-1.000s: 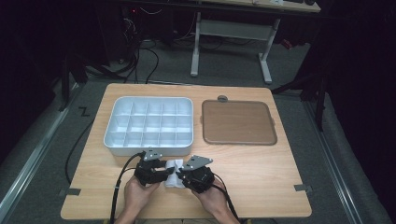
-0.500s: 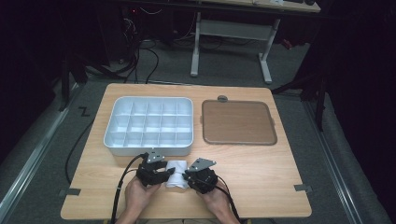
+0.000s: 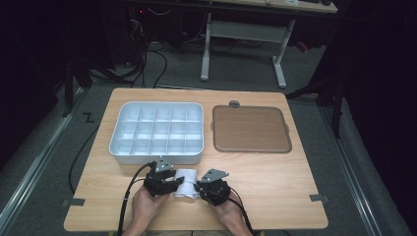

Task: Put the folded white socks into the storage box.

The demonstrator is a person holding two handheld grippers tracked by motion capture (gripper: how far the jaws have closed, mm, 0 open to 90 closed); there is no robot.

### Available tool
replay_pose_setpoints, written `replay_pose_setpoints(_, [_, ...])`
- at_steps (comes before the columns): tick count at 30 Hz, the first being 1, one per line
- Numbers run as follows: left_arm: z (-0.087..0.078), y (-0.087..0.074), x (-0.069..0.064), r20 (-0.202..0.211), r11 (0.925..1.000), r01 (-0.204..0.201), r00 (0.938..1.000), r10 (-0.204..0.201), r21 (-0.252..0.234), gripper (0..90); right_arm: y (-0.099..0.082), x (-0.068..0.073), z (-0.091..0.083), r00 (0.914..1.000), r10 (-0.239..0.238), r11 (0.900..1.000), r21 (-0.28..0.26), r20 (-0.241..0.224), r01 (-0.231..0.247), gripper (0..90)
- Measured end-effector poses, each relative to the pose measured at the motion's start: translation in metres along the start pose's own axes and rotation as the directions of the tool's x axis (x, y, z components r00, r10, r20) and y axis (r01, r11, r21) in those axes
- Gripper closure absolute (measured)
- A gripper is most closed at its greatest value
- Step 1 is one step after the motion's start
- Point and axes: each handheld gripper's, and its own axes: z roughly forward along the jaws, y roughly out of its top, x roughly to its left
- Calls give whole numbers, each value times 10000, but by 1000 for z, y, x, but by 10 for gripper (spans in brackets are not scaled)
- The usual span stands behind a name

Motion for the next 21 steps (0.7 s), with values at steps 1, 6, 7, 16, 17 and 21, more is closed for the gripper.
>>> replay_pose_setpoints(1, [0, 0, 0, -11, 10000, 4, 10000, -4, 17, 568, 0, 0, 0, 10000, -14, 10000, -41, -7, 14, 804])
replay_pose_setpoints(6, [0, 2, 2, -50, 9999, 70, 10000, -69, 120, 566, 0, 1, 1, 10000, -25, 10000, -73, 14, 25, 804])
replay_pose_setpoints(7, [-1, 3, 3, -77, 9999, 80, 9999, -79, 138, 564, 0, 2, 2, 10000, -17, 9999, -107, -23, 17, 804])
replay_pose_setpoints(16, [-6, 12, 15, -377, 9960, 861, 9957, -852, 235, 425, 3, 8, 5, 9997, 107, 9998, -167, -220, -111, 756])
replay_pose_setpoints(17, [-7, 13, 17, -373, 9953, 938, 9950, -929, 240, 412, 3, 8, 5, 9997, 108, 9998, -176, -239, -113, 747])
replay_pose_setpoints(21, [-16, 19, 19, -357, 9915, 1290, 9909, -1295, -159, 349, 5, 12, 6, 9992, 209, 9996, -207, -331, -216, 717])
